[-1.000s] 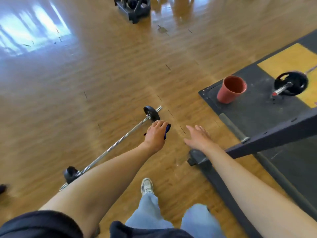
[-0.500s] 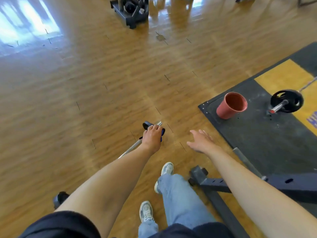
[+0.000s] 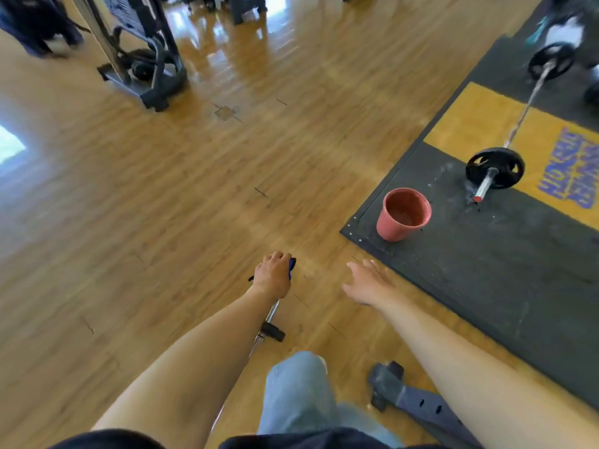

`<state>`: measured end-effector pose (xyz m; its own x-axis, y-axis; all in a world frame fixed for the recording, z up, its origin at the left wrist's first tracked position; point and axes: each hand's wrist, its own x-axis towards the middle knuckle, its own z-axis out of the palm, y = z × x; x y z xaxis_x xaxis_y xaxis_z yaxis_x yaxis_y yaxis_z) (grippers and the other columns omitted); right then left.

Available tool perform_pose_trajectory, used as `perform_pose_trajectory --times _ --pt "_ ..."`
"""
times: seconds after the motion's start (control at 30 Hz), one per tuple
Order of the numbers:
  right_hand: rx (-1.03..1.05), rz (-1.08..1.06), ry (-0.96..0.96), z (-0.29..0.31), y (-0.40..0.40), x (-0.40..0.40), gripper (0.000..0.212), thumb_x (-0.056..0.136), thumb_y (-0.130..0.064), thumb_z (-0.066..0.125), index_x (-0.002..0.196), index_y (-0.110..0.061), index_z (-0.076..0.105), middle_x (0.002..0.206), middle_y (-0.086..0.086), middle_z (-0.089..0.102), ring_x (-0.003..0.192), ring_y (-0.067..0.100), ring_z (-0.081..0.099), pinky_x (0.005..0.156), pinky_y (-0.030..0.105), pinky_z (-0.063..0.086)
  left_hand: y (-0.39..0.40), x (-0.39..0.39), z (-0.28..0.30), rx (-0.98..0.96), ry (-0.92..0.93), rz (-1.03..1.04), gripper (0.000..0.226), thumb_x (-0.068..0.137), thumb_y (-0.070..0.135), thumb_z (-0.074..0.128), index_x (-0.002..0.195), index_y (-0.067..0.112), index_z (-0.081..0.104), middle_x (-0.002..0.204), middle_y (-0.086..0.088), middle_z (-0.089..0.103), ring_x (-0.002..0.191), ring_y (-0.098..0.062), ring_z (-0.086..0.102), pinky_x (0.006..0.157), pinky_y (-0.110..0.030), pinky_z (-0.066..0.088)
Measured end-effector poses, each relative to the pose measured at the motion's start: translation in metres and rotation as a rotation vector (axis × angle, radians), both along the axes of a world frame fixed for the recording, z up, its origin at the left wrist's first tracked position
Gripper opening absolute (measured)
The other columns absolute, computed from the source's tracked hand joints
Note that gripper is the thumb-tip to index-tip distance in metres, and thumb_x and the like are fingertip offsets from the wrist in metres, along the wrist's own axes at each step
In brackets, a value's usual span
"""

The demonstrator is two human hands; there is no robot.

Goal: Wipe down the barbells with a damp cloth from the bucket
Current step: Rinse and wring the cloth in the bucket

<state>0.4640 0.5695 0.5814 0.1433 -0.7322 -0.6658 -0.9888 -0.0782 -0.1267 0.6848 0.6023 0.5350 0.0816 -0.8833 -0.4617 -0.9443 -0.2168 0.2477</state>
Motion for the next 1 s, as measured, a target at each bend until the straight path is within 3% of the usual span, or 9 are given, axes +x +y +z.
perform_pose_trajectory --times 0.27,0.47,0.63,0.8,0.9,1.0 --pt "0.015 -0.170 0.063 -0.013 -0.136 -0.017 0.063 0.099 -0.048 0.053 0.155 -0.027 0.032 0.162 0.010 0.027 0.154 0.031 0.014 0.123 0.056 0.011 -0.186 -0.023 -0.022 0.011 0.043 -0.202 0.047 0.094 0.005 0.055 0.139 0.014 0.045 0.141 -0.006 0.047 0.126 -0.031 0.046 0.093 -0.042 0.045" --pt "-0.033 -0.367 0.086 -0.054 -0.276 -0.019 0.064 0.100 -0.045 0.049 0.157 -0.026 0.028 0.161 0.010 0.029 0.153 0.029 0.013 0.123 0.058 0.004 -0.362 -0.071 -0.068 -0.027 0.077 -0.463 0.051 0.091 -0.001 0.056 0.138 0.014 0.044 0.141 -0.008 0.046 0.133 -0.031 0.041 0.104 -0.041 0.041" --pt "0.015 -0.562 0.046 -0.084 -0.364 -0.035 0.065 0.098 -0.036 0.046 0.159 -0.025 0.025 0.165 0.013 0.019 0.155 0.030 0.006 0.123 0.058 -0.001 -0.472 -0.108 -0.096 -0.037 0.112 -0.629 0.072 0.088 0.004 0.067 0.151 0.016 0.034 0.150 -0.005 0.041 0.143 -0.028 0.034 0.115 -0.038 0.034" --pt "0.039 -0.679 0.019 -0.108 -0.422 -0.070 0.073 0.098 -0.027 0.050 0.162 -0.026 0.014 0.170 0.011 -0.003 0.156 0.030 -0.011 0.124 0.055 0.003 -0.527 -0.152 -0.118 0.034 0.101 -0.772 0.093 0.088 0.005 0.073 0.161 0.013 0.016 0.164 -0.004 0.025 0.154 -0.030 0.017 0.124 -0.041 0.023" --pt "0.036 -0.700 -0.010 -0.140 -0.459 -0.102 0.077 0.100 -0.031 0.054 0.162 -0.026 0.010 0.169 0.012 -0.006 0.156 0.030 -0.008 0.125 0.051 0.011 -0.565 -0.193 -0.136 0.055 0.110 -0.834 0.096 0.090 -0.001 0.070 0.163 0.013 0.009 0.169 -0.004 0.013 0.157 -0.029 0.005 0.127 -0.041 0.013" --pt "0.004 -0.744 -0.026 -0.180 -0.494 -0.141 0.079 0.101 -0.038 0.056 0.162 -0.023 0.010 0.169 0.014 -0.001 0.156 0.032 -0.002 0.124 0.049 0.019 -0.607 -0.244 -0.166 0.058 0.113 -0.876 0.097 0.093 0.007 0.069 0.163 0.013 0.003 0.171 -0.005 0.005 0.158 -0.028 -0.003 0.128 -0.040 0.008"
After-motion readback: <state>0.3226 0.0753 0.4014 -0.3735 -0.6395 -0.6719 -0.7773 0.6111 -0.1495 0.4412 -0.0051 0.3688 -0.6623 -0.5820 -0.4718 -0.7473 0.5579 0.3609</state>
